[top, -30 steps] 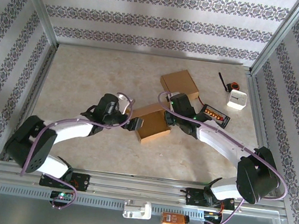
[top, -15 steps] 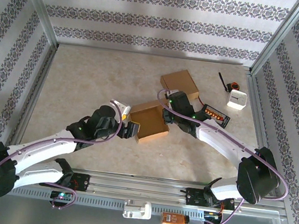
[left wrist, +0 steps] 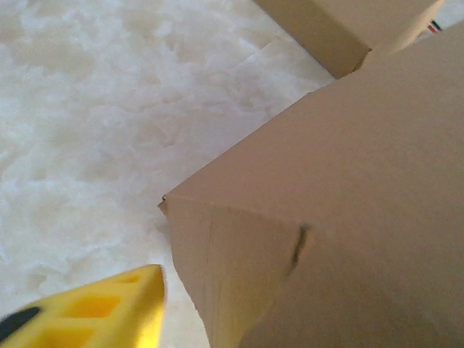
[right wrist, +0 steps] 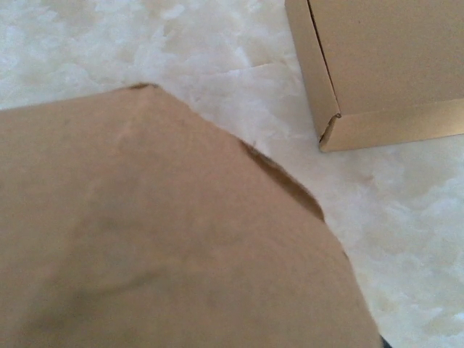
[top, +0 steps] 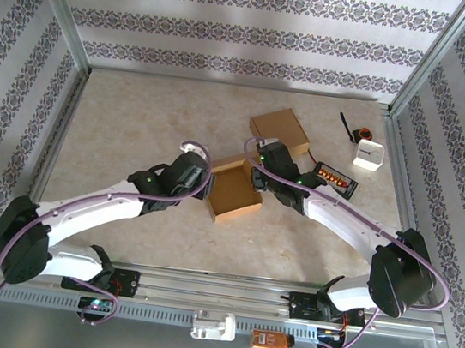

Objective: Fold the paper box

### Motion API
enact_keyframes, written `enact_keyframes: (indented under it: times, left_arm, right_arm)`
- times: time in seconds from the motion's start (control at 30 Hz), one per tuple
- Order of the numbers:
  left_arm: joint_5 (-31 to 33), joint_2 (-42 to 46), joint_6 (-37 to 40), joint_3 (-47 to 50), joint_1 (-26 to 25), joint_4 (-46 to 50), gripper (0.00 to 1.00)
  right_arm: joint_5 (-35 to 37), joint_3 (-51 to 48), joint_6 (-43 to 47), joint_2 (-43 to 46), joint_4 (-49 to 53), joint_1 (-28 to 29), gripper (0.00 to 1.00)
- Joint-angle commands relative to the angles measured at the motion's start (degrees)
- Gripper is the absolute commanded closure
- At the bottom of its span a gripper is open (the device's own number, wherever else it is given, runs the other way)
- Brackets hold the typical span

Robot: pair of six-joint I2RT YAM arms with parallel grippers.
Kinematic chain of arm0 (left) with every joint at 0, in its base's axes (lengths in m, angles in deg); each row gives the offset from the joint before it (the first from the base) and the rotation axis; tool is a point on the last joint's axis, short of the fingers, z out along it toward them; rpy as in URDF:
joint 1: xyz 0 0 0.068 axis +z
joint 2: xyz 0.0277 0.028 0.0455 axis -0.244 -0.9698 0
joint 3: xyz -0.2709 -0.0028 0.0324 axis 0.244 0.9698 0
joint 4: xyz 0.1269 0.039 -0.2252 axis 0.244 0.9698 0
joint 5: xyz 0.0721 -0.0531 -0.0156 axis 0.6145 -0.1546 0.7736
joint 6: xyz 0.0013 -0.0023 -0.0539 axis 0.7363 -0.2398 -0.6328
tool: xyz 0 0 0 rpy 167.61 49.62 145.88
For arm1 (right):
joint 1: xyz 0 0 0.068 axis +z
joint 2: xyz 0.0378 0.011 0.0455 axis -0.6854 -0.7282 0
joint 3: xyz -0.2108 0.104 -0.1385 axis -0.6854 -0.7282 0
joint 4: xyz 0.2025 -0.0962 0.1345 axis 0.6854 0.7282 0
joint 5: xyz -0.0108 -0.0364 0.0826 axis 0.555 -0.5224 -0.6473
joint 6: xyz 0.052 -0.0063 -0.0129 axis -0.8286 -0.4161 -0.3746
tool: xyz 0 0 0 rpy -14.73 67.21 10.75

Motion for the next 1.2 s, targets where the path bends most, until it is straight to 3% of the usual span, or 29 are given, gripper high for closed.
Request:
enact_keyframes:
  times: [0.0, 0.07, 0.13, 0.4, 0.47, 0.53, 0.63, 0.8, 0.9, 1.0, 1.07, 1.17]
  left_arm:
    - [-0.84, -2.86, -3.49, -3.22, 1.37, 6.16, 0.66]
    - [-1.66, -3.88, -5.23, -3.82, 2.1, 6.81, 0.8]
    - [-1.89, -4.42, -6.5, -3.99, 2.63, 6.36, 0.87]
    - [-4.65, -5.77, -4.13, -4.27, 3.8, 1.92, 0.88]
    - [-4.51, -6.28, -3.2, -4.4, 3.8, 2.29, 0.88]
    - [-4.88, -6.41, -0.99, -3.96, 3.8, 1.73, 0.88]
    - [-4.73, -6.26, 0.13, -3.93, 3.8, 1.54, 0.87]
    - [-4.53, -5.91, 0.63, -4.42, 3.8, 1.72, 0.87]
    - [-4.98, -6.07, 0.8, -4.67, 3.8, 1.79, 0.87]
    - [-5.22, -6.47, 1.0, -5.24, 3.8, 2.24, 0.87]
    - [-5.12, -6.59, 1.04, -5.43, 3.8, 2.43, 0.87]
    - [-5.18, -6.89, 0.91, -5.44, 3.8, 2.47, 0.87]
  right_arm:
    - [1.1, 1.7, -2.05, 0.16, 0.57, 1.2, 0.86]
    - [1.29, 1.67, -3.09, 0.13, 0.43, 1.66, 0.86]
    - [1.66, 1.37, -4.14, 0.13, -0.37, 2.73, 0.87]
    - [0.6, 0.83, -5.71, -0.88, -1.72, 4.64, 0.88]
    - [-0.41, 1.01, -3.64, -0.37, -1.22, 4.64, 0.85]
    - [-1.36, 1.95, 0.07, 0.73, 0.94, 4.6, 0.73]
    - [-1.47, 1.68, 4.48, 3.6, 3.73, 4.16, 0.42]
    - [-7.33, 1.47, 7.76, 6.15, 7.31, -1.76, 0.15]
    - [-10.52, 2.78, 10.94, 4.42, 7.3, -4.2, 0.07]
    - [-9.15, 4.97, 13.44, 1.57, 6.45, -4.91, 0.06]
    - [-8.74, 6.0, 14.0, 0.12, 5.1, -5.49, 0.18]
    - [-10.17, 6.41, 14.13, -1.29, 2.53, -6.0, 0.43]
